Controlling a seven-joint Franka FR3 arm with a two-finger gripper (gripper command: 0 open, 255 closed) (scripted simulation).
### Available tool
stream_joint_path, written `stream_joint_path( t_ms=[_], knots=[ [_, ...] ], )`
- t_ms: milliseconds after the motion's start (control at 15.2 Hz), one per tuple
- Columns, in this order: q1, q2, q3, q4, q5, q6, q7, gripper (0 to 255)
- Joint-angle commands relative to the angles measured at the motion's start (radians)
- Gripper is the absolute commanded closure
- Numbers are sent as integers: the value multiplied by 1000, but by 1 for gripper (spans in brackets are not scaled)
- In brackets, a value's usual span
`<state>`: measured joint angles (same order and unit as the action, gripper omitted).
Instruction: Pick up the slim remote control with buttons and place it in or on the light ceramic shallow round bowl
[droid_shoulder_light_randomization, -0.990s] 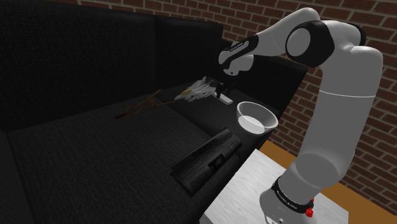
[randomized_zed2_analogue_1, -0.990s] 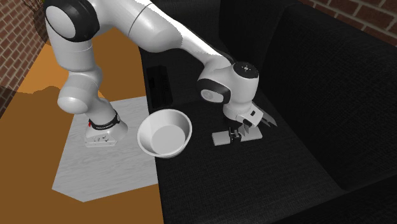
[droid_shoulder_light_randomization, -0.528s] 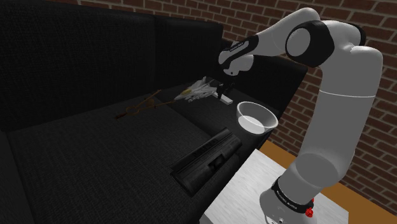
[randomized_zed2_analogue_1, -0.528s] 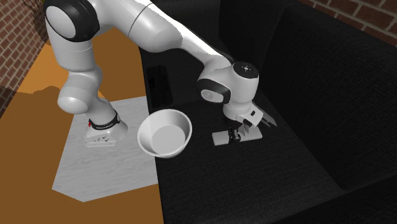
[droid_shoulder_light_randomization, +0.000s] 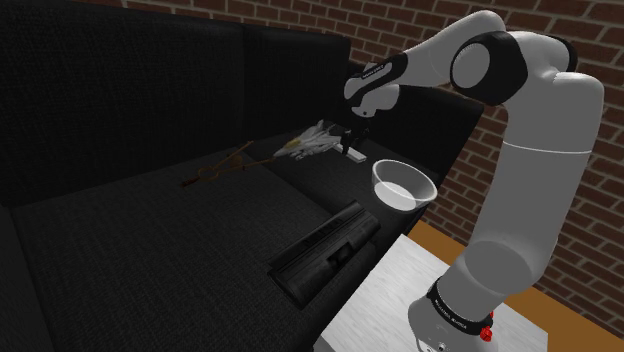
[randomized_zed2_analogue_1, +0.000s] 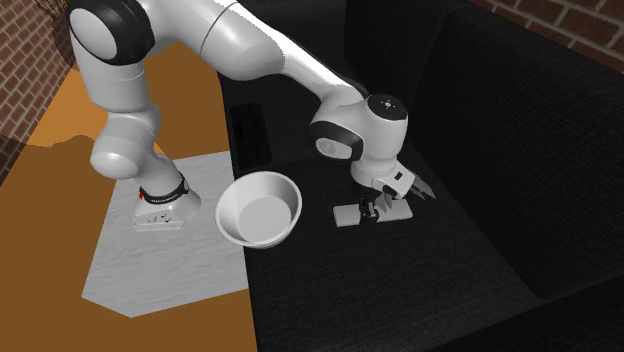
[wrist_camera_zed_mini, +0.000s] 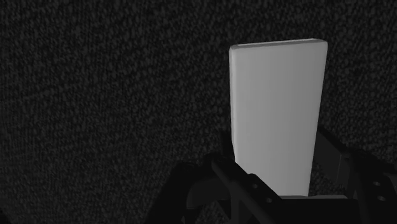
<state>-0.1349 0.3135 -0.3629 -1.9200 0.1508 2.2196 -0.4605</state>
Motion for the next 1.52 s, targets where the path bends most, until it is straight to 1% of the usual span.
stream_joint_path(
  t_ms=[0,726,1452],
  knots=[
    [1,-13,-3,8,-6,-19,4,255],
    [9,-77,-14,77,-41,-148,27,255],
    [12,-119,-20,175,-62,-283,43,255]
  ],
)
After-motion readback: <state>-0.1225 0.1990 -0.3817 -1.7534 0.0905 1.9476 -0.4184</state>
